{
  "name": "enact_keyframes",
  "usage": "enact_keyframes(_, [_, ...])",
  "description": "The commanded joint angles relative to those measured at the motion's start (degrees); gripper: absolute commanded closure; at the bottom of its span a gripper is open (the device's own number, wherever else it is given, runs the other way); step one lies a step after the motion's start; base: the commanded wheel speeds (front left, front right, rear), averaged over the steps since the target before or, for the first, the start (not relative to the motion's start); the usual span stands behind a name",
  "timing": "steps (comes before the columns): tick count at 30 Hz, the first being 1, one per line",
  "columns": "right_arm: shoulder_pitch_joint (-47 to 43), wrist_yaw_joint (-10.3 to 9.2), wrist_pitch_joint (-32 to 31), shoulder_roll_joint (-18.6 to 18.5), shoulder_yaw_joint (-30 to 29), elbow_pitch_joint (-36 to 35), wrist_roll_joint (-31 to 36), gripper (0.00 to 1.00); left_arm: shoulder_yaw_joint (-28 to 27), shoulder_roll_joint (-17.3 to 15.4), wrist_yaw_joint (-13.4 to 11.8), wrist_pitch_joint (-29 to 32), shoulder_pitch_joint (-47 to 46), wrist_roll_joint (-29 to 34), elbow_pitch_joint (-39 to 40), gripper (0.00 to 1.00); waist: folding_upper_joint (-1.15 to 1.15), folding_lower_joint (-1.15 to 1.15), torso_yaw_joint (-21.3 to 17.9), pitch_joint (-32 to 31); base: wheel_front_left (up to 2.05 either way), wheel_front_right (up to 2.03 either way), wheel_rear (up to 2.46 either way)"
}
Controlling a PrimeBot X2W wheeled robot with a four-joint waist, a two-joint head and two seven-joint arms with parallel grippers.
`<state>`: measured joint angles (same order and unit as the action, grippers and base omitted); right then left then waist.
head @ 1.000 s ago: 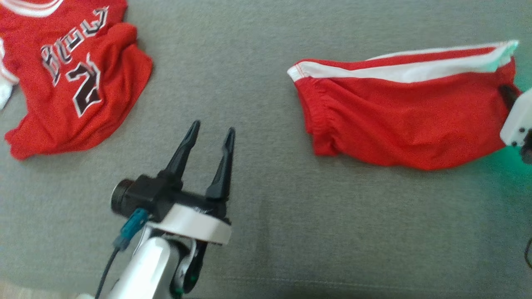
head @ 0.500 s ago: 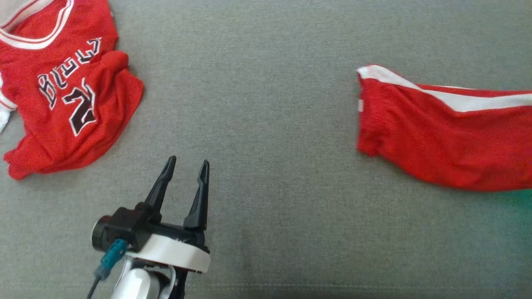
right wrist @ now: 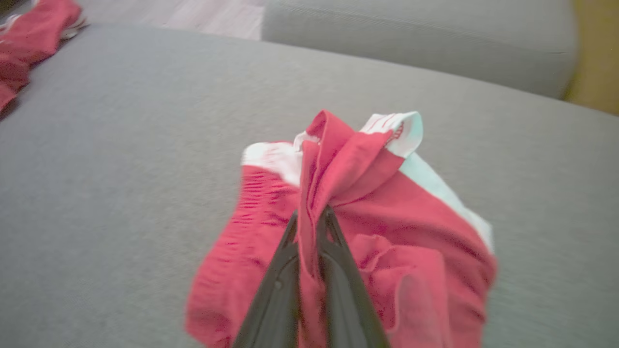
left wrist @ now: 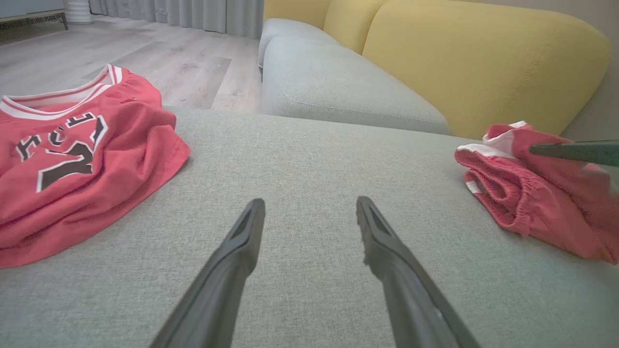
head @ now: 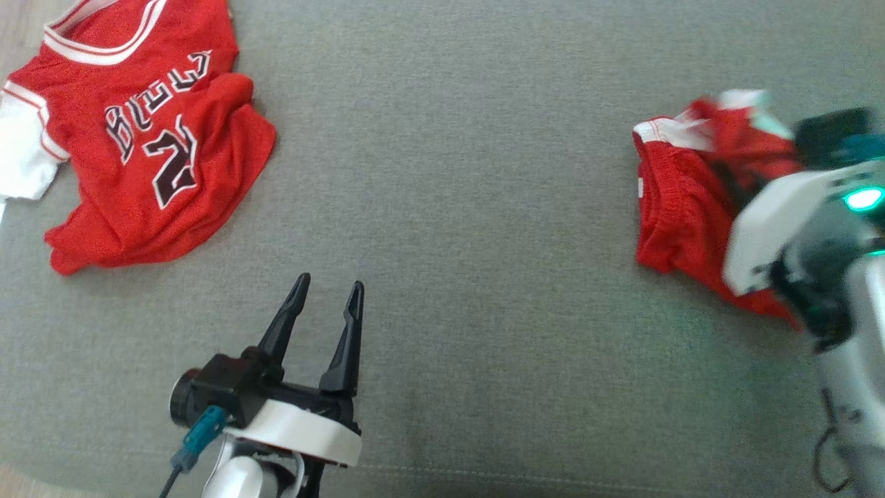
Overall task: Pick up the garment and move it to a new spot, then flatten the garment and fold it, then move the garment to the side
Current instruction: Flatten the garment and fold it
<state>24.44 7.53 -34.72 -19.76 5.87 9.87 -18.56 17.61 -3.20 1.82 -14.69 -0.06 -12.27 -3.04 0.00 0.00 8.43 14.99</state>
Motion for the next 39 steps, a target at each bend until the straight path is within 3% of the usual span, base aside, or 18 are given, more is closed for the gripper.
enact_keyframes(1, [0.76, -0.04, -0.33, 0.25, 3.70, -2.65, -0.90, 1.00, -1.62, 0.26, 0.32, -0.30, -1.13, 0.09, 1.42, 0.00, 0.00, 0.00, 0.72, 0.18, 0.00, 0.00, 0.00])
enact_keyframes(4, [0.70, -0.04, 0.17, 1.44, 7.96, -2.27, -2.00, 1.00, -1.21, 0.29, -0.09, -0.30, -1.65, -0.62, 1.38, 0.00, 0.00, 0.00, 1.64, 0.11, 0.00, 0.00, 0.00])
enact_keyframes(12, [2.47, -0.04, 3.46, -0.56, 14.13, 0.54, -1.29, 1.00, -0.86, 0.31, -1.22, -0.30, -1.46, -1.77, 1.12, 0.00, 0.00, 0.00, 2.01, -0.14, 0.00, 0.00, 0.00])
enact_keyframes(14, [2.82, -0.04, 4.65, -0.75, 15.24, 0.88, -1.25, 0.30, -0.68, 0.31, -1.49, -0.30, -1.34, -2.06, 1.07, 0.00, 0.00, 0.00, 1.71, -0.26, 0.00, 0.00, 0.00])
enact_keyframes(15, [2.88, -0.04, 5.22, -0.79, 16.08, 0.90, -1.37, 0.00, -0.62, 0.32, -1.59, -0.30, -1.32, -2.17, 1.04, 0.00, 0.00, 0.00, 1.50, -0.35, 0.00, 0.00, 0.00])
enact_keyframes(21, [1.67, -0.04, 8.62, 2.75, 20.22, -0.04, -5.40, 0.00, -1.29, 0.32, -1.84, -0.30, -1.10, -2.23, 0.46, 0.00, 0.00, 0.00, -0.73, -1.90, 0.00, 0.00, 0.00])
enact_keyframes(25, [0.34, -0.04, 10.15, 4.10, 19.55, -1.97, -7.26, 0.00, -1.90, 0.32, -1.70, -0.30, -0.95, -1.87, 0.18, 0.00, 0.00, 0.00, -1.63, -2.95, 0.00, 0.00, 0.00])
enact_keyframes(34, [-7.00, -0.04, 19.02, 3.15, 7.45, -8.36, -2.34, 0.00, -4.26, 0.32, -1.40, -0.30, 0.63, -1.17, 0.57, 0.00, 0.00, 0.00, -3.87, -6.05, 0.00, 0.00, 0.00])
enact_keyframes(39, [-10.93, -0.04, 23.81, 2.20, 0.88, -7.34, 1.80, 0.00, -4.94, 0.32, -1.20, -0.30, 1.51, -0.67, 0.97, 0.00, 0.00, 0.00, -4.43, -6.32, 0.00, 0.00, 0.00])
